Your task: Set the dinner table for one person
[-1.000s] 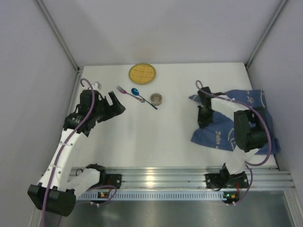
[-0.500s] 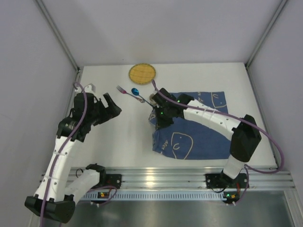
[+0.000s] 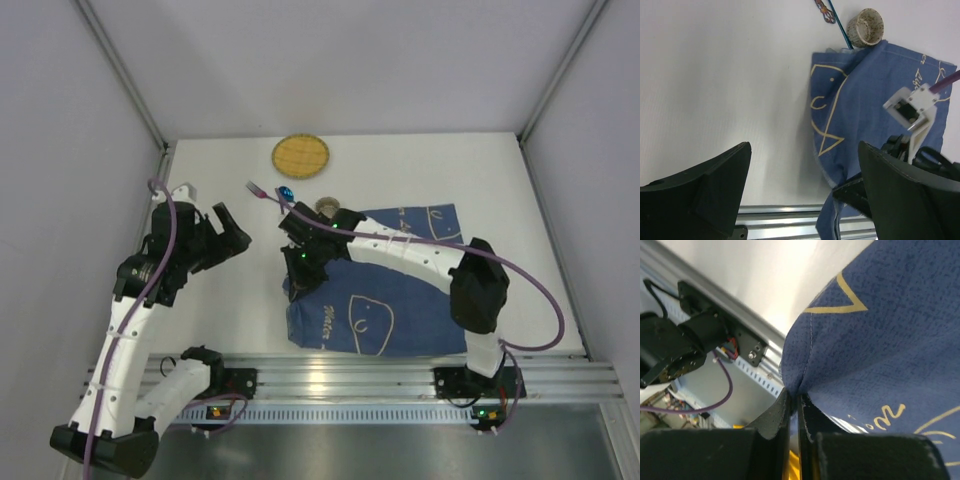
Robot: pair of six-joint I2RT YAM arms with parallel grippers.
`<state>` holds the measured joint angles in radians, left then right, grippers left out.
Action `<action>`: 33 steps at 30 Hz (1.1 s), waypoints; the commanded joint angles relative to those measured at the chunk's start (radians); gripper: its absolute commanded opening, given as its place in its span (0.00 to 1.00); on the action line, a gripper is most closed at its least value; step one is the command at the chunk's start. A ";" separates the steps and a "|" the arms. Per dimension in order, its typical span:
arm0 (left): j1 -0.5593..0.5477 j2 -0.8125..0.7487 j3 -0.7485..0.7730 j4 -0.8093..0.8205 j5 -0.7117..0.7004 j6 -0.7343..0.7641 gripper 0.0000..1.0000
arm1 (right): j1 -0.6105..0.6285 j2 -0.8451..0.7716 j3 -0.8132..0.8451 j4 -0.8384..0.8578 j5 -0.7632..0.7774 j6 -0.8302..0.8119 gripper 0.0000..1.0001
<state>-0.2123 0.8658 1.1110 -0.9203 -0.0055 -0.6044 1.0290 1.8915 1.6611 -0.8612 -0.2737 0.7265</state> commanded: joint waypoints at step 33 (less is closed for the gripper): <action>-0.061 0.758 -0.082 0.482 0.061 0.060 0.89 | -0.412 -0.468 -0.621 -0.045 0.120 -0.200 1.00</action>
<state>-0.2729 1.5879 0.9600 -0.5194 0.0841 -0.5789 0.6380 1.4906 1.0748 -0.9123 -0.1581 0.5236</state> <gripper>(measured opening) 0.894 0.996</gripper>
